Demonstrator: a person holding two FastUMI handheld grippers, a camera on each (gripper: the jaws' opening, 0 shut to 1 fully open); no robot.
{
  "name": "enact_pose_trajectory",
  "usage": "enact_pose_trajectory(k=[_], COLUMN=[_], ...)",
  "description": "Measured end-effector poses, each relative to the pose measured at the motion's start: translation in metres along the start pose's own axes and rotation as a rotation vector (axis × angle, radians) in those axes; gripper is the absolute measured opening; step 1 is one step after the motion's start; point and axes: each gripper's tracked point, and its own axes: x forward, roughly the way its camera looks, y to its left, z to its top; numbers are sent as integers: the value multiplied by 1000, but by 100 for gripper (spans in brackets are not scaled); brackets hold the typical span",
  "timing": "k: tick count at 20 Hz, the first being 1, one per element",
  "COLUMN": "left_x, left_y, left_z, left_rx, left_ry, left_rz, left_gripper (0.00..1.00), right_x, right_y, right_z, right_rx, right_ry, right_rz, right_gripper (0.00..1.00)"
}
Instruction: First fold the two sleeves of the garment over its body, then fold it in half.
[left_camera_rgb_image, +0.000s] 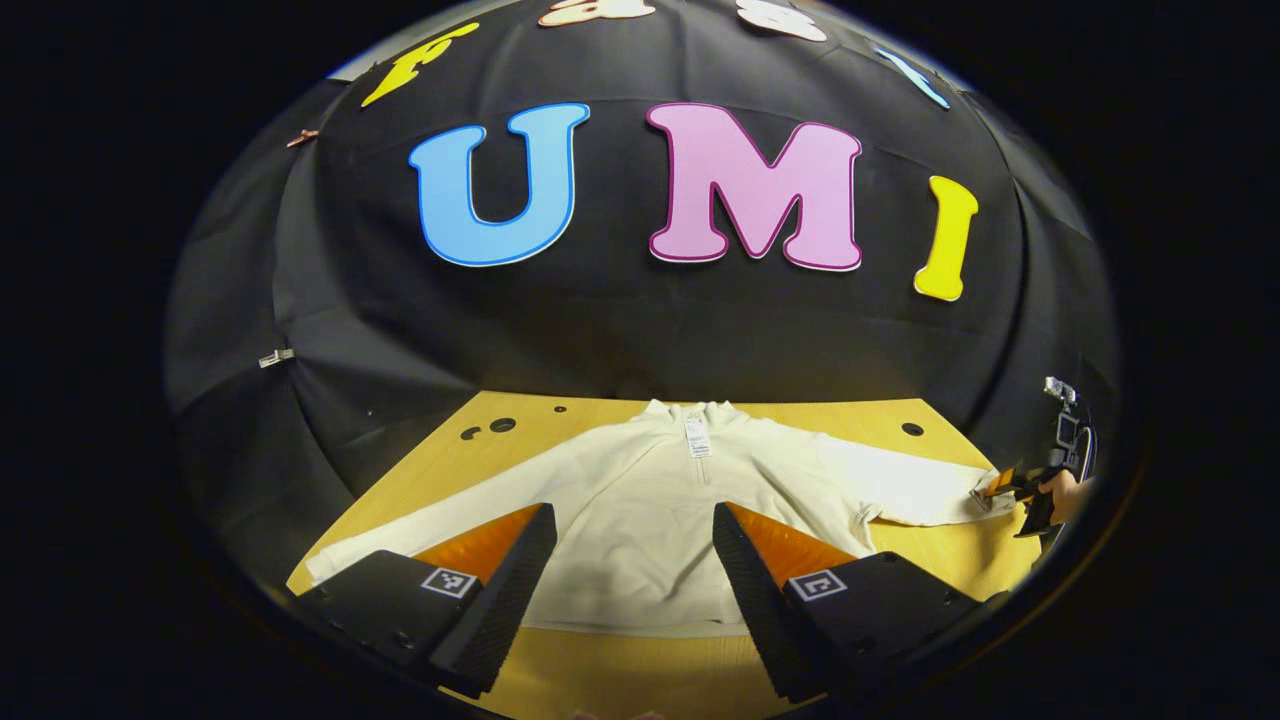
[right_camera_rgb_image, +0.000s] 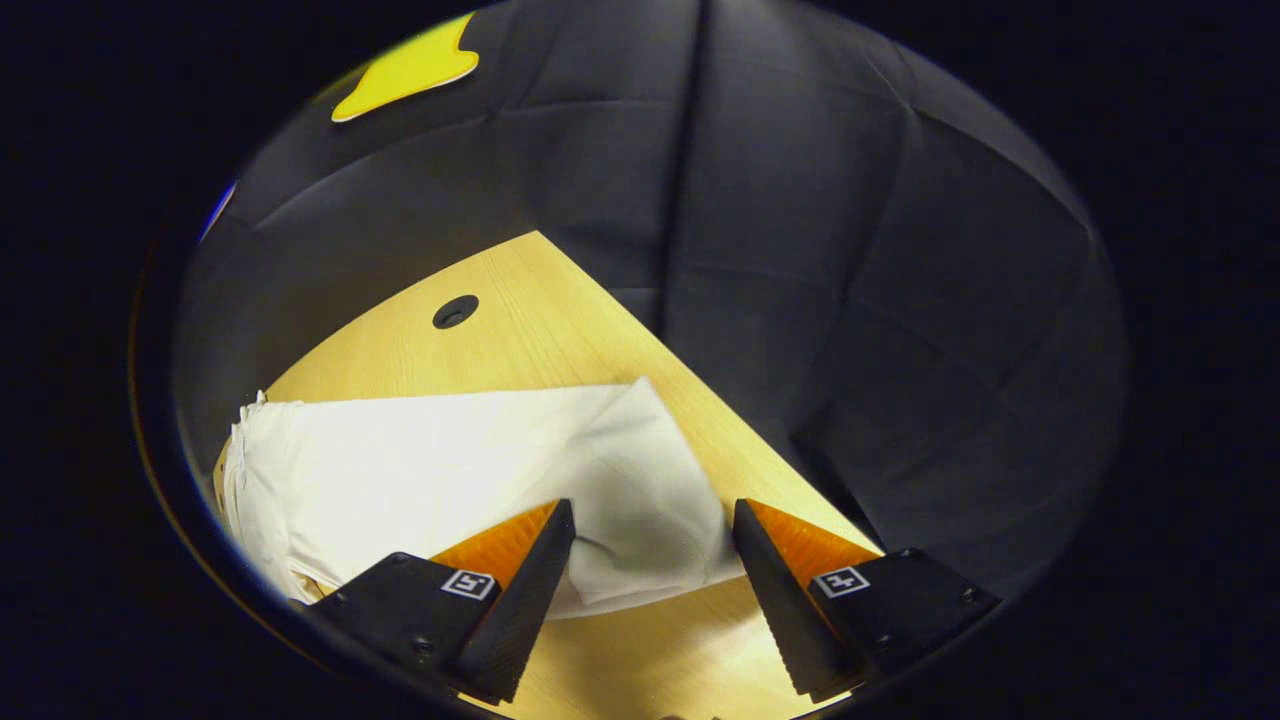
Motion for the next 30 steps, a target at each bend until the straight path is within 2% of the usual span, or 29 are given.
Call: enact_pose_trajectory(k=[1,2,4,5,6,7,8,9,10,12,14,18,21,27,30], left_x=[-1,-1,-2,-2,-1,-1,-1,-1,-1,-5,-9,-14,-14,-20,-28], left_y=[1,1,3,3,3,2,1,1,0,2,5,16,30,56,73], left_z=[-1,-1,-3,-3,-4,-5,-4,-3,-2,-1,-3,-8,-9,-12,-16], left_rx=[2,4,4,6,8,10,11,12,12,10,2,-14,-35,-56,-89], left_ry=[0,0,1,0,1,3,2,0,-3,-9,-9,-3,-10,-25,-29], left_rz=[2,3,4,4,6,7,7,8,9,15,25,39,67,107,143], left_gripper=[98,98,98,98,97,97,98,97,97,97,98,98,97,97,97], right_x=[-2,0,1,1,2,3,4,3,5,4,-3,-16,-42,-83,-108], right_y=[0,1,2,3,10,14,19,23,28,30,33,52,81,171,220], right_z=[9,3,3,5,4,3,4,2,5,4,5,16,41,92,99], right_rx=[-3,-5,-16,-18,-17,-18,-22,-25,-37,-58,-58,-103,-152,-241,-270], right_ry=[-37,-16,-20,-25,-24,-22,-27,-20,-35,-37,-35,-85,-145,-260,-290], right_rz=[2,8,17,17,38,39,63,70,83,87,90,108,158,293,374], right_gripper=[86,99,98,83,89,76,69,76,29,29,17,13,13,13,13])
